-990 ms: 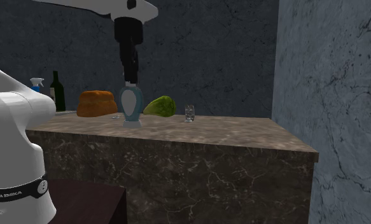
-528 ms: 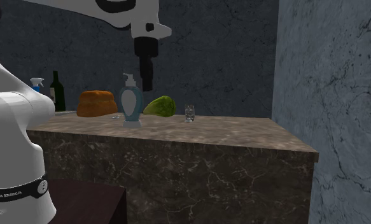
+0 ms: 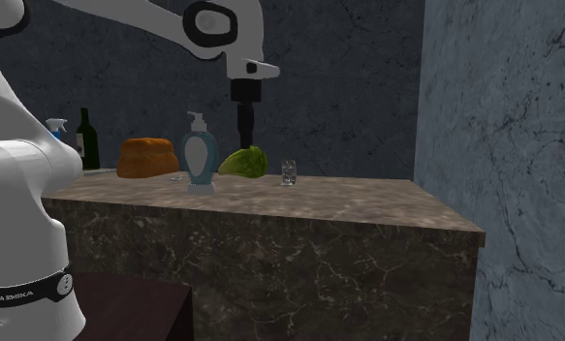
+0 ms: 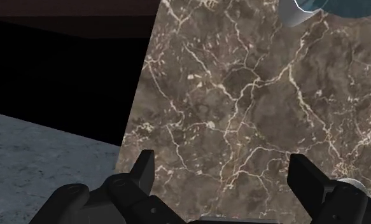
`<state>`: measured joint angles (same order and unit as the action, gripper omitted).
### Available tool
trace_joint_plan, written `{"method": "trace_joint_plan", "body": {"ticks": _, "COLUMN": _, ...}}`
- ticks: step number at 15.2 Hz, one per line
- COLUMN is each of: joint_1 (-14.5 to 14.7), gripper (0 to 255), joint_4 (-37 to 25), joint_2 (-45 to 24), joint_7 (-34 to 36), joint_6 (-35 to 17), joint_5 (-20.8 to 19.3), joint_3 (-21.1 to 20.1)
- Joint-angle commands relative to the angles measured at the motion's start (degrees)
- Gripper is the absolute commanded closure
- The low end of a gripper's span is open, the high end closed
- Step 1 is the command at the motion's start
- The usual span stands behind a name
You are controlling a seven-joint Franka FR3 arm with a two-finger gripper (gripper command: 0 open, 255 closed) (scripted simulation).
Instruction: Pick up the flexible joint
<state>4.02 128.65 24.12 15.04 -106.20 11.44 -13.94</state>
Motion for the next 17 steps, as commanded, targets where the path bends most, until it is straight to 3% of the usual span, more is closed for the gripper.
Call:
{"method": "trace_joint_plan", "body": {"ticks": 1, "joint_1": 0.42, "gripper": 0, "joint_4": -2.33, "joint_2": -3.91, "joint_7": 2.87, "joint_6": -2.0, "joint_5": 0.88, "joint_3": -1.8}}
{"method": "trace_joint_plan", "body": {"ticks": 9, "joint_1": 2.11, "gripper": 0, "joint_4": -13.62, "joint_2": -18.52, "joint_7": 13.47, "joint_6": -7.13, "joint_5": 1.18, "joint_3": -7.17}}
{"method": "trace_joint_plan", "body": {"ticks": 17, "joint_1": 5.7, "gripper": 0, "joint_4": -29.77, "joint_2": -35.13, "joint_7": 24.34, "joint_6": -9.45, "joint_5": -2.67, "joint_3": -10.1}}
